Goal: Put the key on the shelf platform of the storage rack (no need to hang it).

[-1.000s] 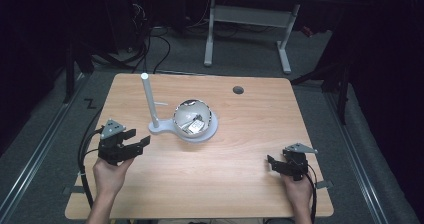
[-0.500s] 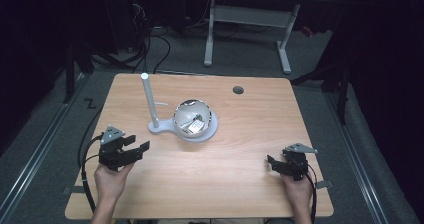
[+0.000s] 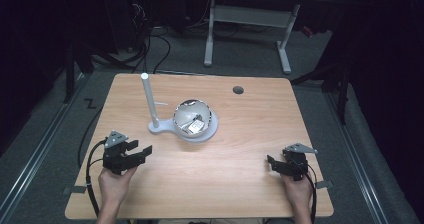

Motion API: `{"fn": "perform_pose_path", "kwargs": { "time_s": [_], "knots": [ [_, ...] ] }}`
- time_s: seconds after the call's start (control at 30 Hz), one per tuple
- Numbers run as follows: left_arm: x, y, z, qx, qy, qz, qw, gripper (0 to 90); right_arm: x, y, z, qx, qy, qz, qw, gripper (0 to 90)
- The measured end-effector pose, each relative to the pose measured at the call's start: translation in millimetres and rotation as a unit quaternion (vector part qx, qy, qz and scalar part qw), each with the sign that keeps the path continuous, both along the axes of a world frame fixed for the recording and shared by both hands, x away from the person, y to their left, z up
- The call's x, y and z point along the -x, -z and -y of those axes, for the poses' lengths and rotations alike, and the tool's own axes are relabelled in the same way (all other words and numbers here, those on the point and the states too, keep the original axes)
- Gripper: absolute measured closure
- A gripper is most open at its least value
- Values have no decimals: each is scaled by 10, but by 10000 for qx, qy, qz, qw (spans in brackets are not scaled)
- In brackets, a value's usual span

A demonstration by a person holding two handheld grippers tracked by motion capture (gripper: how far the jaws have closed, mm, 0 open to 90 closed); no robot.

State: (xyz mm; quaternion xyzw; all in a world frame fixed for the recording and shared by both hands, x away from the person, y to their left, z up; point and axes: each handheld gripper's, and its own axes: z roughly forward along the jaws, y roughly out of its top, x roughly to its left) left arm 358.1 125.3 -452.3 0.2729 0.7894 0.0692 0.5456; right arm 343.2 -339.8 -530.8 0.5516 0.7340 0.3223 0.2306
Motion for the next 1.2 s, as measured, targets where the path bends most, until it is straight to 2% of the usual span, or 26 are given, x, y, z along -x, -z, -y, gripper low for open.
{"fn": "perform_pose_path", "kwargs": {
  "time_s": [0.03,0.27,0.33,0.37,0.4,0.47,0.53,0.57,0.6,0.63,0.83,0.93,1.03,1.17,1.2],
  "knots": [
    [-6,8,17,73,-93,-88,9999,389,1,-1,-1,8,-7,-4,10000,300],
    [-29,125,58,-68,12,-133,9999,388,0,0,5,-21,7,2,10000,301],
    [-33,151,94,-29,-25,-195,9998,387,0,0,4,-20,7,2,10000,302],
    [-35,177,101,-94,14,-169,9998,387,0,0,5,-21,7,3,10000,301],
    [-37,194,117,-58,9,-210,9998,387,0,0,5,-24,7,2,10000,301],
    [-48,261,148,-190,17,-205,9996,385,0,0,6,-26,7,2,10000,301],
    [-52,301,181,-203,-17,-263,9994,380,0,0,6,-28,8,2,10000,301],
    [-54,330,193,-270,-9,-252,9993,378,0,0,6,-29,7,2,10000,301],
    [-90,357,231,-210,-93,44,9997,378,0,0,6,-28,6,3,10000,301],
    [-60,371,222,-274,1,-296,9992,377,0,-1,5,-34,13,-2,10000,302],
    [-87,493,308,-470,72,-343,9983,375,0,0,6,-28,7,3,10000,301],
    [-106,541,352,-506,5,-348,9981,374,0,0,6,-28,7,1,10000,301],
    [-115,605,382,-668,-87,-226,9975,379,1,-1,4,-36,13,-3,10000,301],
    [-126,711,410,-822,-155,-233,9962,380,1,-1,4,-31,12,-3,10000,301],
    [-127,767,425,-1026,-106,-217,9944,378,1,-1,4,-28,13,-2,10000,301]
  ]
}}
